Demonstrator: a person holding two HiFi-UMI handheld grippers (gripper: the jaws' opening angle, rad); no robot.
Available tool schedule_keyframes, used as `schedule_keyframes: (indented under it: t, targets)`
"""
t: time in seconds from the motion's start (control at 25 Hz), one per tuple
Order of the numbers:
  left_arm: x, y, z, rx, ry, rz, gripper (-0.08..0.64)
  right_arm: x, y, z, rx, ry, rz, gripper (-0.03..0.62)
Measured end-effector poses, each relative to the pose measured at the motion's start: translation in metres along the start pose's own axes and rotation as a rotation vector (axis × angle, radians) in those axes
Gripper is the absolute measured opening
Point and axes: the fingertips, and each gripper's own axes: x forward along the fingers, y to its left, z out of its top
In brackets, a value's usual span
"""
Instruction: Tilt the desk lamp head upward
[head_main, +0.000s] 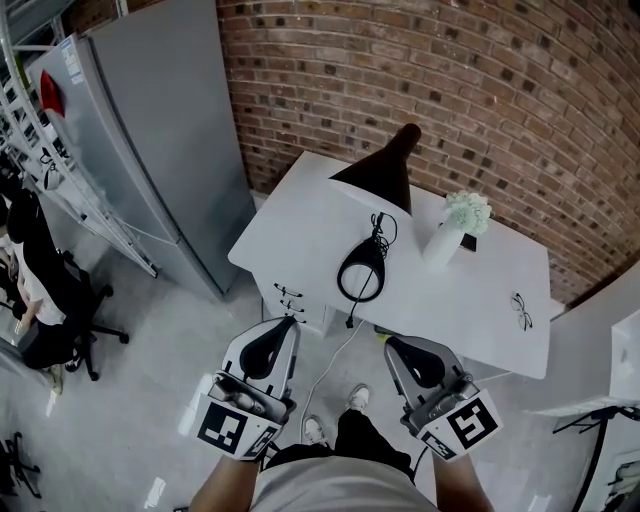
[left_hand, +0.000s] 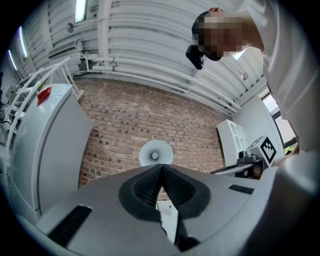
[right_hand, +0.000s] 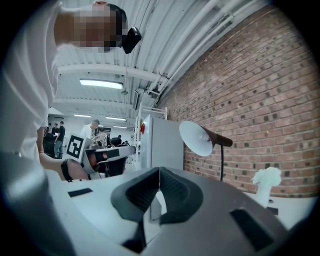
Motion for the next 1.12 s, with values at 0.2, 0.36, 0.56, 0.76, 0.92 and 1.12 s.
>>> schedule_keyframes:
  t: [0.2, 0.36, 0.56, 0.76, 0.92, 1.12]
  targets:
    - [-0.003, -0.001, 0.003, 0.003, -0.009, 0.013, 0.008, -0.003, -0.002, 0.003, -0.005, -0.013, -0.008, 0.018]
    - [-0.005, -0.004, 0.0, -0.003, -0.007, 0.017, 0.008, -0.009, -0.008, 0.003, -0.005, -0.02, -0.032, 0.018]
    - [-0.004, -0.006, -0.002, -0.015, -0.008, 0.011, 0.008, -0.017, -0.017, 0.004, -0.002, -0.027, -0.084, 0.018]
    - [-0.002, -0.005, -0.005, -0.022, -0.004, 0.006, 0.008, -0.022, -0.024, 0.002, 0.034, -0.033, -0.115, 0.018]
    - [0.0, -0.004, -0.006, -0.027, -0.003, 0.002, 0.008, -0.027, -0.033, 0.005, 0.039, -0.044, -0.155, 0.018]
    - [0.001, -0.003, -0.006, -0.035, -0.004, 0.001, 0.008, -0.031, -0.043, 0.008, 0.035, -0.05, -0.195, 0.018]
